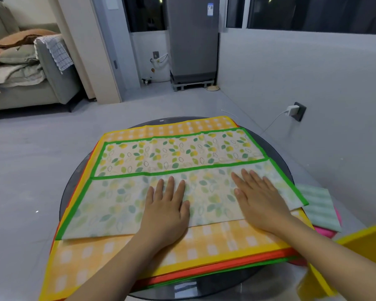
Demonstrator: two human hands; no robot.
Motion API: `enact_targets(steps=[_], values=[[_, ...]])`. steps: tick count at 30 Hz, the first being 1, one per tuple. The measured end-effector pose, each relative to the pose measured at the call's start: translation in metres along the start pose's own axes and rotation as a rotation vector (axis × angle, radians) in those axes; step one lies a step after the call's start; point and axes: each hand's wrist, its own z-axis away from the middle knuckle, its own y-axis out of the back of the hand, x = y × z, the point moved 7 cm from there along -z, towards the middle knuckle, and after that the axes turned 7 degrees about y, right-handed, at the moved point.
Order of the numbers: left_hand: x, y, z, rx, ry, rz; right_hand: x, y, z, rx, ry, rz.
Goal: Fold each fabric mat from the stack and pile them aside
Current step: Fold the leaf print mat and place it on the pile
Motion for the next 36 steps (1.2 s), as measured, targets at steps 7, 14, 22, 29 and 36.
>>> enact_targets(steps=[7, 14, 22, 29, 36], values=[[0.001, 0.000, 0.000, 0.019, -0.008, -0.002, 0.038, 0.007, 0.011, 0.017, -0.089, 0.037], [0.003, 0.001, 0.001, 0.019, -0.008, 0.001, 0.026, 0.008, 0.008, 0.013, -0.087, 0.017], [0.003, 0.004, 0.001, 0.008, 0.022, 0.004, -0.071, 0.001, -0.016, 0.019, 0.198, -0.062], [-0.020, 0.008, 0.002, 0.016, -0.022, 0.045, -0.087, -0.015, -0.029, -0.035, 0.219, -0.018], [-0.122, 0.022, 0.018, 0.048, 0.149, 0.031, -0.083, -0.017, -0.029, -0.047, 0.217, 0.011]])
